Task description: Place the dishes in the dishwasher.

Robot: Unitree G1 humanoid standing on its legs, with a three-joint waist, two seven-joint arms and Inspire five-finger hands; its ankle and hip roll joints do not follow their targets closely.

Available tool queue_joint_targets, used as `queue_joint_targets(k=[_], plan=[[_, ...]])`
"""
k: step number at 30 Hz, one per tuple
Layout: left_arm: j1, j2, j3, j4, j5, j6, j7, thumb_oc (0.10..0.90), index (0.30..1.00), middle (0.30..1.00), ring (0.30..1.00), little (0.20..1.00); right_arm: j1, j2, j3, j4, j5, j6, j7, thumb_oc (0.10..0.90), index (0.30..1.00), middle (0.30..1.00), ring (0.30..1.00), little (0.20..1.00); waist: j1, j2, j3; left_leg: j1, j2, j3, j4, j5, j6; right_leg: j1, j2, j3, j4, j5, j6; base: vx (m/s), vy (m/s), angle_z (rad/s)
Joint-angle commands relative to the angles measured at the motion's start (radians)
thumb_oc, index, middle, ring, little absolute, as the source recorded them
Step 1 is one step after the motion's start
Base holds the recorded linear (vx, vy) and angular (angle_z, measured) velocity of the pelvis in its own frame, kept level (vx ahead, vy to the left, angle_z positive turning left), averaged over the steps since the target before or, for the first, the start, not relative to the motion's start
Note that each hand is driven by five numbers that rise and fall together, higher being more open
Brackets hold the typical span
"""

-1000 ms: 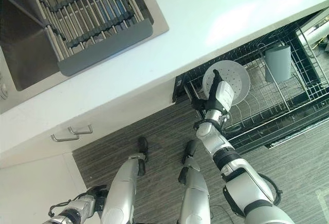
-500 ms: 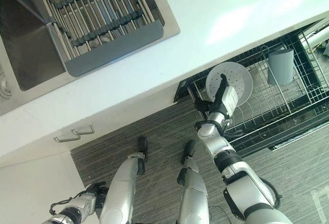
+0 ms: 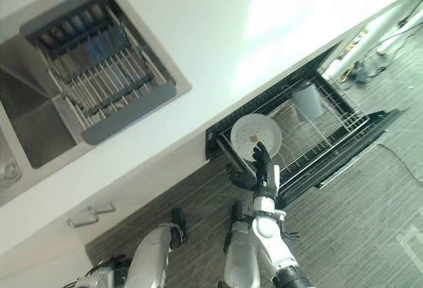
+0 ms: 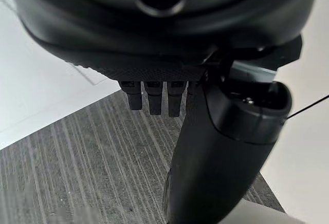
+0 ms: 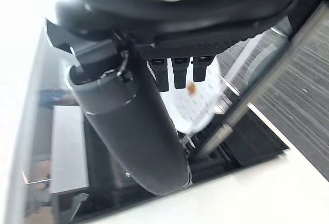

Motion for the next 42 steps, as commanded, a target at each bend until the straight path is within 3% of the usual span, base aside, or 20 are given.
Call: queue_joint_targets(k=[1, 6, 9, 11, 13, 16, 17, 21, 34, 35, 37, 39, 42], plan=[[0.083, -0.051, -0.042, 0.03, 0.021, 0.011, -0.021, 0.8, 0.9, 0.9, 0.9, 0.9, -0.121, -0.074, -0.083, -0.113, -0.079, -0.097, 0.026, 0.8, 0.9, 0.9, 0.9, 0.9, 0.027, 0.056, -0.042, 0.074, 0.029, -0.023, -0.126, -0.017, -0.048, 0.021, 0.005, -0.001, 0.21, -0.277, 0.007, 0.1, 0.043, -0.07], [0.135, -0.056, -0.017, 0.068, 0.04, -0.017, -0.03, 0.8, 0.9, 0.9, 0.9, 0.9, -0.081, -0.08, -0.096, -0.169, -0.095, -0.093, 0.032, 0.8, 0.9, 0.9, 0.9, 0.9, 0.023, 0.039, -0.099, 0.114, 0.032, -0.024, -0.126, -0.039, -0.044, 0.058, 0.015, 0.007, 0.21, -0.29, 0.013, 0.08, 0.02, -0.05], [0.165, -0.062, -0.011, 0.089, 0.059, -0.038, -0.021, 0.8, 0.9, 0.9, 0.9, 0.9, -0.061, -0.079, -0.112, -0.21, -0.042, -0.113, 0.064, 0.8, 0.9, 0.9, 0.9, 0.9, 0.019, 0.03, -0.142, 0.12, 0.036, -0.024, -0.126, -0.046, -0.048, 0.06, 0.017, 0.013, 0.21, -0.289, 0.024, 0.05, 0.012, -0.07], [0.185, -0.068, 0.001, 0.111, 0.085, -0.06, -0.016, 0.8, 0.9, 0.9, 0.9, 0.9, -0.035, -0.094, -0.137, -0.281, -0.017, -0.122, 0.175, 0.8, 0.9, 0.9, 0.9, 0.9, 0.008, 0.02, -0.192, 0.125, 0.044, -0.016, -0.126, -0.054, -0.056, 0.052, 0.014, 0.02, 0.21, -0.287, 0.04, 0.07, -0.001, -0.08], [0.189, -0.069, 0.004, 0.113, 0.099, -0.064, -0.016, 0.8, 0.9, 0.9, 0.9, 0.9, -0.02, -0.101, -0.149, -0.314, 0.005, -0.124, 0.203, 0.8, 0.9, 0.9, 0.9, 0.9, 0.004, 0.016, -0.206, 0.128, 0.046, -0.013, -0.126, -0.059, -0.058, 0.05, 0.013, 0.021, 0.21, -0.288, 0.042, 0.03, -0.016, -0.08], [0.194, -0.07, 0.01, 0.114, 0.127, -0.071, -0.021, 0.8, 0.9, 0.9, 0.9, 0.9, 0.014, -0.121, -0.194, -0.357, 0.021, -0.113, 0.208, 0.8, 0.9, 0.9, 0.9, 0.9, -0.009, 0.008, -0.227, 0.14, 0.052, 0.0, -0.126, -0.068, -0.062, 0.051, 0.013, 0.024, 0.21, -0.291, 0.047, 0.01, -0.02, -0.14], [0.201, -0.071, 0.015, 0.121, 0.162, -0.091, -0.041, 0.8, 0.9, 0.9, 0.9, 0.9, 0.065, -0.133, -0.261, -0.343, 0.033, -0.119, 0.138, 0.8, 0.9, 0.9, 0.9, 0.9, -0.033, 0.003, -0.247, 0.161, 0.064, 0.025, -0.126, -0.079, -0.071, 0.052, 0.011, 0.026, 0.21, -0.298, 0.052, -0.01, -0.015, -0.17], [0.202, -0.068, 0.025, 0.126, 0.19, -0.093, -0.069, 0.8, 0.9, 0.9, 0.9, 0.9, 0.137, -0.141, -0.333, -0.311, -0.001, -0.188, 0.193, 0.8, 0.9, 0.9, 0.9, 0.9, -0.067, 0.005, -0.257, 0.177, 0.076, 0.035, -0.126, -0.083, -0.08, 0.05, 0.021, 0.042, 0.21, -0.303, 0.045, -0.02, -0.005, -0.28], [0.207, -0.03, 0.033, 0.123, 0.241, -0.069, -0.119, 0.8, 0.9, 0.9, 0.9, 0.9, 0.275, -0.117, -0.383, -0.065, 0.079, -0.278, 0.271, 0.8, 0.9, 0.9, 0.9, 0.9, -0.139, 0.021, -0.26, 0.2, 0.081, 0.043, -0.126, -0.095, -0.082, 0.033, 0.032, 0.09, 0.21, -0.296, 0.044, -0.02, 0.003, -0.22], [0.203, -0.025, 0.032, 0.121, 0.24, -0.063, -0.123, 0.8, 0.9, 0.9, 0.9, 0.9, 0.279, -0.109, -0.379, -0.035, 0.112, -0.275, 0.288, 0.8, 0.9, 0.9, 0.9, 0.9, -0.143, 0.023, -0.259, 0.2, 0.08, 0.045, -0.126, -0.096, -0.082, 0.03, 0.03, 0.093, 0.21, -0.294, 0.046, 0.0, 0.037, -0.18], [0.191, -0.009, 0.015, 0.117, 0.237, -0.036, -0.136, 0.8, 0.9, 0.9, 0.9, 0.9, 0.279, -0.026, -0.366, 0.123, 0.472, -0.159, 0.508, 0.8, 0.9, 0.9, 0.9, 0.9, -0.148, 0.03, -0.259, 0.205, 0.072, 0.045, -0.126, -0.101, -0.075, 0.03, 0.022, 0.097, 0.21, -0.289, 0.05, 0.03, 0.011, -0.15], [0.185, -0.005, 0.007, 0.123, 0.23, -0.029, -0.135, 0.8, 0.9, 0.9, 0.9, 0.9, 0.271, 0.027, -0.352, 0.187, 0.572, -0.117, 0.608, 0.8, 0.9, 0.9, 0.9, 0.9, -0.146, 0.034, -0.264, 0.208, 0.066, 0.043, -0.126, -0.103, -0.072, 0.035, 0.018, 0.097, 0.21, -0.29, 0.051, 0.05, -0.01, -0.03], [0.171, -0.002, 0.003, 0.126, 0.223, 0.0, -0.139, 0.8, 0.9, 0.9, 0.9, 0.9, 0.248, 0.074, -0.316, 0.263, 0.569, -0.1, 0.677, 0.8, 0.9, 0.9, 0.9, 0.9, -0.138, 0.041, -0.273, 0.215, 0.06, 0.04, -0.126, -0.106, -0.069, 0.044, 0.011, 0.091, 0.21, -0.291, 0.052, 0.07, -0.004, 0.04]])
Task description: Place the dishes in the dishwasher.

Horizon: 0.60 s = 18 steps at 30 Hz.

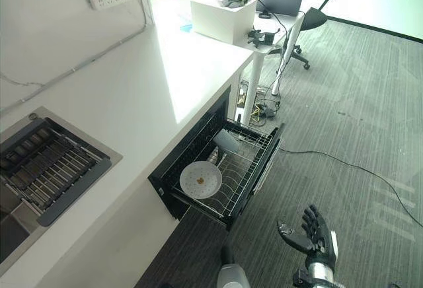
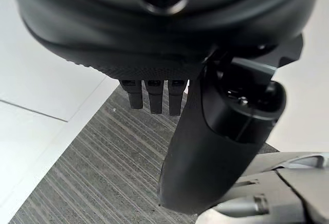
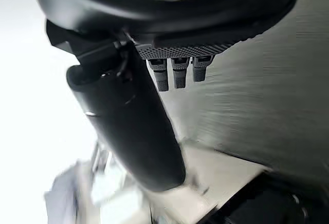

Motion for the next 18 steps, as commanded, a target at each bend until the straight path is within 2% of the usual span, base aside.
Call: queue_joint_targets(k=[1, 4, 10, 18], plan=[[-0.044, 0.043, 0.013, -0.018, 0.017, 0.045, -0.006, 0.8, 0.9, 0.9, 0.9, 0.9, -0.11, -0.009, 0.046, -0.12, 0.036, -0.034, 0.192, 0.8, 0.9, 0.9, 0.9, 0.9, 0.02, 0.002, 0.038, 0.021, 0.008, -0.094, 0.045, -0.132, 0.007, 0.05, -0.054, -0.003, 0.212, -0.272, 0.046, 0.06, -0.004, 0.06], [-0.059, 0.046, 0.005, 0.002, 0.017, 0.077, 0.002, 0.8, 0.9, 0.9, 0.9, 0.9, -0.175, -0.001, 0.102, 0.014, -0.029, -0.06, 0.132, 0.8, 0.9, 0.9, 0.9, 0.9, 0.053, 0.013, 0.02, 0.018, -0.006, -0.11, 0.045, -0.132, 0.007, 0.058, -0.066, -0.024, 0.212, -0.27, 0.047, 0.09, -0.02, 0.15], [-0.075, 0.03, -0.019, 0.021, -0.011, 0.101, 0.018, 0.8, 0.9, 0.9, 0.9, 0.9, -0.284, -0.018, 0.155, 0.151, -0.161, -0.033, 0.022, 0.8, 0.9, 0.9, 0.9, 0.9, 0.108, 0.036, 0.021, 0.004, -0.031, -0.145, 0.045, -0.128, 0.011, 0.075, -0.086, -0.069, 0.212, -0.274, 0.039, 0.06, 0.013, 0.23], [-0.055, -0.004, -0.039, 0.026, -0.066, 0.129, 0.052, 0.8, 0.9, 0.9, 0.9, 0.9, -0.363, -0.019, 0.186, 0.162, -0.198, -0.035, -0.025, 0.8, 0.9, 0.9, 0.9, 0.9, 0.157, 0.06, 0.028, -0.006, -0.048, -0.162, 0.045, -0.117, 0.009, 0.092, -0.108, -0.117, 0.212, -0.272, 0.035, 0.08, 0.044, 0.2]])
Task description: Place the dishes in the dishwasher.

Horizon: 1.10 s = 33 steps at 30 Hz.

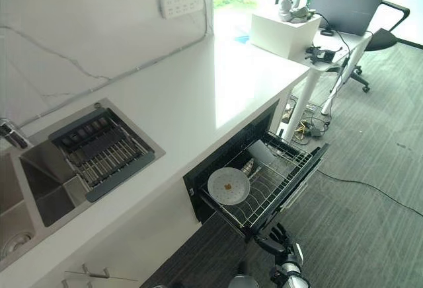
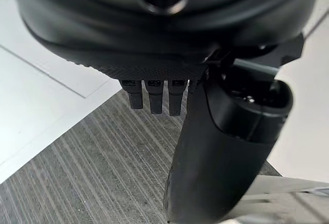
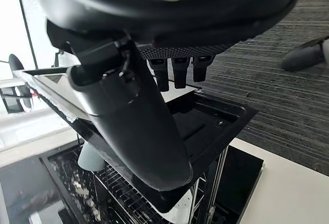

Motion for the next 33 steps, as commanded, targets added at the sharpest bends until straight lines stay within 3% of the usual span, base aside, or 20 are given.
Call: queue_joint_targets(k=[1, 9, 19, 26, 33], plan=[[-0.001, 0.0, -0.017, 0.014, -0.041, 0.045, 0.046, 0.8, 0.9, 0.9, 0.9, 0.9, -0.147, 0.013, 0.018, -0.113, -0.075, -0.058, 0.011, 0.8, 0.9, 0.9, 0.9, 0.9, 0.004, 0.024, 0.038, -0.006, -0.004, -0.059, 0.034, -0.116, -0.008, 0.028, -0.05, -0.02, 0.164, -0.234, 0.027, 0.03, 0.04, 0.21], [0.019, -0.012, -0.01, 0.03, -0.037, 0.054, 0.044, 0.8, 0.9, 0.9, 0.9, 0.9, -0.193, -0.009, 0.041, -0.125, -0.143, -0.047, -0.024, 0.8, 0.9, 0.9, 0.9, 0.9, 0.051, 0.032, 0.056, -0.027, -0.013, -0.088, 0.034, -0.096, -0.016, 0.035, -0.055, -0.054, 0.164, -0.232, 0.015, 0.07, 0.046, 0.21], [0.02, -0.018, -0.002, 0.032, -0.043, 0.056, 0.057, 0.8, 0.9, 0.9, 0.9, 0.9, -0.286, -0.083, 0.097, -0.133, -0.389, -0.024, -0.068, 0.8, 0.9, 0.9, 0.9, 0.9, 0.121, 0.025, 0.096, -0.06, -0.026, -0.142, 0.034, -0.053, -0.018, 0.023, -0.063, -0.079, 0.164, -0.202, 0.013, 0.1, 0.05, 0.23], [-0.034, 0.022, -0.008, 0.036, -0.079, 0.063, 0.064, 0.8, 0.9, 0.9, 0.9, 0.9, -0.432, -0.154, 0.135, -0.132, -0.437, -0.012, -0.077, 0.8, 0.9, 0.9, 0.9, 0.9, 0.182, 0.016, 0.182, -0.105, -0.03, -0.182, 0.034, -0.018, -0.013, 0.019, -0.064, -0.113, 0.164, -0.18, 0.02, 0.02, 0.015, 0.26], [-0.15, 0.098, -0.013, 0.039, -0.098, 0.047, 0.051, 0.8, 0.9, 0.9, 0.9, 0.9, -0.712, -0.226, 0.162, -0.077, -0.38, 0.005, -0.11, 0.8, 0.9, 0.9, 0.9, 0.9, 0.267, -0.008, 0.279, -0.208, -0.05, -0.223, 0.034, 0.011, 0.001, -0.038, -0.064, -0.15, 0.164, -0.166, 0.035, -0.09, -0.056, 0.33]])
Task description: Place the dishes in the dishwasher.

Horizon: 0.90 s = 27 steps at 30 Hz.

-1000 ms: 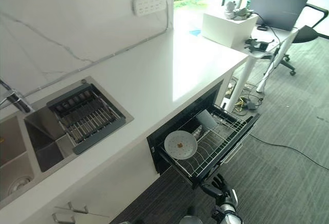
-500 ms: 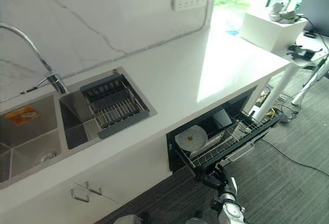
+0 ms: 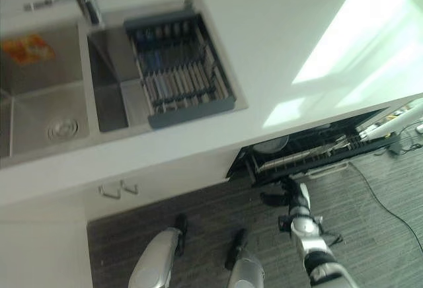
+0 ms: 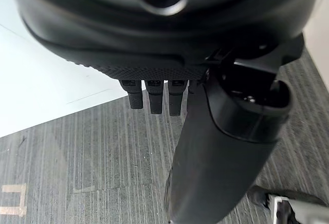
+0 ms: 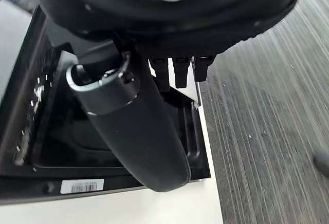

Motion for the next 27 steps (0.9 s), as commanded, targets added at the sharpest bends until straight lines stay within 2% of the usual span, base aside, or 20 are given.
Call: queue_joint_targets(k=[1, 3, 4, 5, 7, 9, 12, 14, 22, 25, 27], plan=[[0.037, 0.053, -0.056, 0.006, -0.018, 0.017, 0.014, 0.8, 0.9, 0.9, 0.9, 0.9, -0.316, -0.003, 0.055, -0.071, 0.006, -0.14, 0.055, 0.8, 0.9, 0.9, 0.9, 0.9, 0.079, 0.026, -0.056, 0.051, -0.004, 0.012, -0.087, -0.037, -0.033, 0.015, -0.027, 0.034, 0.09, -0.129, 0.024, -0.06, -0.105, 0.25], [0.01, 0.07, -0.058, 0.0, -0.005, 0.023, 0.014, 0.8, 0.9, 0.9, 0.9, 0.9, -0.382, -0.013, 0.065, -0.052, 0.006, -0.144, 0.054, 0.8, 0.9, 0.9, 0.9, 0.9, 0.102, 0.014, -0.038, 0.025, -0.006, 0.006, -0.087, -0.03, -0.027, 0.017, -0.018, 0.016, 0.09, -0.13, 0.019, -0.01, -0.109, 0.36], [-0.005, 0.086, -0.062, -0.008, 0.004, 0.028, 0.014, 0.8, 0.9, 0.9, 0.9, 0.9, -0.426, -0.022, 0.075, -0.045, 0.004, -0.143, 0.05, 0.8, 0.9, 0.9, 0.9, 0.9, 0.123, 0.005, -0.025, 0.019, -0.007, -0.001, -0.087, -0.043, -0.03, 0.037, -0.005, 0.008, 0.09, -0.149, 0.02, 0.02, -0.13, 0.42], [-0.023, 0.099, -0.068, -0.012, 0.006, 0.027, 0.023, 0.8, 0.9, 0.9, 0.9, 0.9, -0.466, -0.028, 0.085, -0.036, 0.004, -0.152, 0.032, 0.8, 0.9, 0.9, 0.9, 0.9, 0.14, 0.004, -0.009, -0.001, -0.008, -0.014, -0.087, -0.03, -0.024, 0.044, 0.014, -0.011, 0.09, -0.141, 0.007, 0.04, -0.108, 0.23], [-0.026, 0.101, -0.069, -0.013, 0.005, 0.017, 0.033, 0.8, 0.9, 0.9, 0.9, 0.9, -0.484, -0.033, 0.088, -0.031, 0.009, -0.152, 0.024, 0.8, 0.9, 0.9, 0.9, 0.9, 0.148, 0.007, 0.0, -0.002, -0.009, -0.022, -0.087, -0.025, -0.02, 0.041, 0.015, -0.018, 0.11, -0.144, 0.002, 0.01, -0.019, 0.27], [-0.033, 0.1, -0.071, -0.017, 0.004, -0.003, 0.048, 0.8, 0.9, 0.9, 0.9, 0.9, -0.528, -0.036, 0.091, -0.012, -0.003, -0.154, 0.002, 0.8, 0.9, 0.9, 0.9, 0.9, 0.156, 0.01, 0.016, -0.009, -0.017, -0.026, -0.087, -0.019, -0.012, 0.003, -0.005, -0.017, 0.184, -0.166, -0.005, 0.01, 0.022, 0.27], [-0.027, 0.099, -0.083, -0.023, -0.017, 0.017, 0.03, 0.8, 0.9, 0.9, 0.9, 0.9, -0.583, -0.062, 0.094, 0.013, -0.022, -0.166, -0.007, 0.8, 0.9, 0.9, 0.9, 0.9, 0.166, 0.02, 0.017, -0.032, -0.013, -0.025, -0.087, -0.02, -0.014, -0.015, -0.005, -0.022, 0.188, -0.173, -0.002, -0.07, 0.028, 0.09], [-0.021, 0.112, -0.068, -0.015, -0.011, -0.014, 0.025, 0.8, 0.9, 0.9, 0.9, 0.9, -0.659, -0.095, 0.107, 0.035, -0.003, -0.18, -0.034, 0.8, 0.9, 0.9, 0.9, 0.9, 0.183, 0.009, 0.017, -0.063, -0.005, -0.016, -0.087, -0.026, -0.023, -0.004, 0.012, -0.034, 0.156, -0.174, 0.005, -0.13, -0.071, 0.03], [-0.009, 0.131, -0.055, -0.029, 0.023, -0.059, 0.033, 0.8, 0.9, 0.9, 0.9, 0.9, -0.682, -0.107, 0.1, 0.033, 0.034, -0.169, -0.024, 0.8, 0.9, 0.9, 0.9, 0.9, 0.202, -0.022, 0.017, -0.073, 0.008, -0.01, -0.087, -0.037, -0.028, 0.021, 0.036, -0.051, 0.112, -0.167, 0.012, -0.05, -0.077, 0.02], [-0.009, 0.131, -0.056, -0.044, 0.025, -0.071, 0.049, 0.8, 0.9, 0.9, 0.9, 0.9, -0.633, -0.076, 0.089, 0.022, 0.051, -0.158, -0.004, 0.8, 0.9, 0.9, 0.9, 0.9, 0.197, -0.032, 0.017, -0.057, 0.017, 0.0, -0.087, -0.044, -0.029, 0.043, 0.048, -0.05, 0.09, -0.164, 0.014, -0.04, -0.076, -0.01], [-0.005, 0.129, -0.052, -0.035, -0.003, -0.089, 0.005, 0.8, 0.9, 0.9, 0.9, 0.9, -0.612, -0.059, 0.088, 0.015, 0.065, -0.152, 0.008, 0.8, 0.9, 0.9, 0.9, 0.9, 0.191, -0.034, 0.017, -0.049, 0.022, 0.002, -0.087, -0.045, -0.031, 0.045, 0.051, -0.045, 0.09, -0.166, 0.014, -0.03, -0.024, -0.05]])
